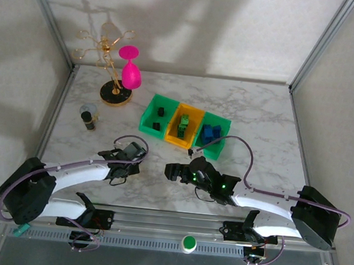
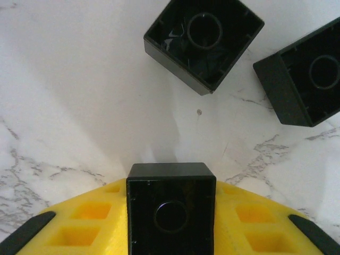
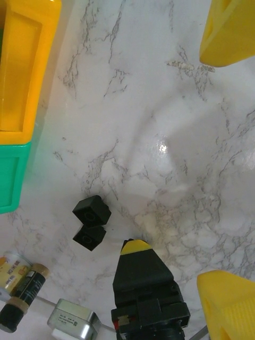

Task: Sort the legos into containers by color
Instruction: Pick up the lego from the bottom-left of the table, then place the lego in the container.

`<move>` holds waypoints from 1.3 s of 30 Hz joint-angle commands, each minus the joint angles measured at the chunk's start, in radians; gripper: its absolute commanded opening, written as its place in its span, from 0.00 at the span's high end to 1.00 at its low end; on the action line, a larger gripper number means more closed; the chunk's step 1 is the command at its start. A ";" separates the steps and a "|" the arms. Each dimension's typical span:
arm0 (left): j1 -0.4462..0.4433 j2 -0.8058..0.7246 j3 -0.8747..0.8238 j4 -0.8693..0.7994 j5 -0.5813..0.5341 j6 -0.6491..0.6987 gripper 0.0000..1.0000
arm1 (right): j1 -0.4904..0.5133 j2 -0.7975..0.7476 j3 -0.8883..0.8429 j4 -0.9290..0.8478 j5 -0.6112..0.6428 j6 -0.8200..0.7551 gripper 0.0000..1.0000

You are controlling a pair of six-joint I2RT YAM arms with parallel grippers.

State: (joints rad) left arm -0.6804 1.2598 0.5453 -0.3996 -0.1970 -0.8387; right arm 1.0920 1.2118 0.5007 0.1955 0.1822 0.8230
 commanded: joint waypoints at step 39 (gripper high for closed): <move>0.185 0.634 0.795 0.096 0.025 0.337 0.55 | -0.109 -0.186 -0.047 -0.067 0.004 0.076 0.01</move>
State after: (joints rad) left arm -0.4965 1.9179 1.3209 -0.3035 -0.1749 -0.5190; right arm 0.9913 1.0290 0.4530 0.1371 0.1818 0.8948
